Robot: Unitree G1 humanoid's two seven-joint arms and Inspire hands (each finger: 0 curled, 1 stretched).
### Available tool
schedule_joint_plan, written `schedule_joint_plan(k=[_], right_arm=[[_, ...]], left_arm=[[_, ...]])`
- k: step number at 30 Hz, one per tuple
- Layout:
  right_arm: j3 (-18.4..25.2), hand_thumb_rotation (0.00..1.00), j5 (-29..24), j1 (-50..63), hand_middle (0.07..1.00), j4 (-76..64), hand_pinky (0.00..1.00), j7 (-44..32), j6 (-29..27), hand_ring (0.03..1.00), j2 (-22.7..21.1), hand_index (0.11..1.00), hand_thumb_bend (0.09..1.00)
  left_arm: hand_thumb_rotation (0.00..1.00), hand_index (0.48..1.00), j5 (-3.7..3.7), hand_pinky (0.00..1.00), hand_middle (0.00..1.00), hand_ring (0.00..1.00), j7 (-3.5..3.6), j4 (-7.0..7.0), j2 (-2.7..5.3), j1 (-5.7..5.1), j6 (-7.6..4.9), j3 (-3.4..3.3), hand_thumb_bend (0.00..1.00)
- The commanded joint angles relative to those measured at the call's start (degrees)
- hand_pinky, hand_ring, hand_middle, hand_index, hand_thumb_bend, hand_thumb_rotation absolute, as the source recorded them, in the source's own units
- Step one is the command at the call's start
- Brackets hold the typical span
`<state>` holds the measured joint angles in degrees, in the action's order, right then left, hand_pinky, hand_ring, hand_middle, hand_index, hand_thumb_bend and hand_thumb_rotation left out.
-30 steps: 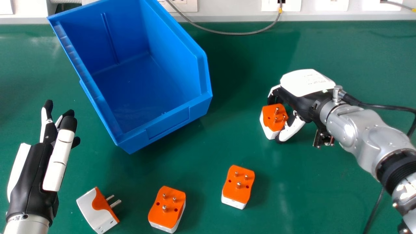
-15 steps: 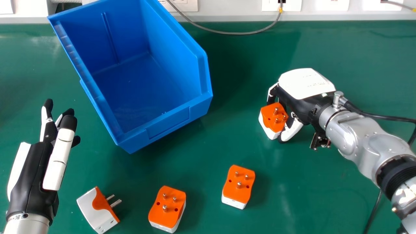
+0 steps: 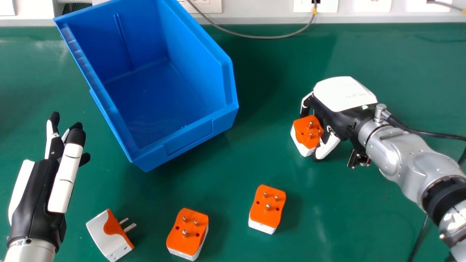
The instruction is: Pick all objects and put in blue box
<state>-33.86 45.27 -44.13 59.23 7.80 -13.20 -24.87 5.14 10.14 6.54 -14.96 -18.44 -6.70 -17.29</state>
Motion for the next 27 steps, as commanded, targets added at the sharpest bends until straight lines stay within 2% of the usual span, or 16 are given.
schedule_joint_plan(k=[1, 8, 15, 20, 27], right_arm=[[1.2, 0.01, -0.7, 0.6, 0.471, -1.7, 0.34, 0.7, -0.2, 0.385, -1.4, 0.497, 0.509], [5.1, 0.0, -3.0, 3.9, 0.489, -10.1, 0.35, -1.4, -0.3, 0.4, -3.5, 0.5, 0.504], [10.3, 0.0, -6.3, 11.1, 0.493, -27.9, 0.35, -8.0, 1.0, 0.403, -7.5, 0.508, 0.502], [16.5, 0.0, -10.6, 18.8, 0.493, -46.4, 0.32, -14.8, 2.0, 0.403, -10.7, 0.534, 0.495], [22.5, 0.0, -14.4, 26.9, 0.5, -66.4, 0.32, -21.3, 3.7, 0.412, -11.4, 0.532, 0.494]], left_arm=[[1.0, 1.0, 0.05, 0.9, 0.97, 0.95, -0.24, 1.61, -0.19, 0.3, -0.1, -0.18, 0.66], [1.0, 1.0, 0.32, 0.9, 0.97, 0.95, -0.17, 1.26, -0.2, 0.61, -0.09, -0.19, 0.65], [1.0, 1.0, 0.27, 0.9, 0.97, 0.95, -0.12, 1.09, -0.31, 0.93, 0.3, -0.16, 0.65], [1.0, 1.0, 0.48, 0.89, 0.97, 0.95, 0.05, 0.82, -0.36, 1.3, 0.49, -0.23, 0.65], [1.0, 1.0, 0.29, 0.89, 0.97, 0.96, -0.16, 1.0, -0.29, 1.83, 1.17, 0.01, 0.65]])
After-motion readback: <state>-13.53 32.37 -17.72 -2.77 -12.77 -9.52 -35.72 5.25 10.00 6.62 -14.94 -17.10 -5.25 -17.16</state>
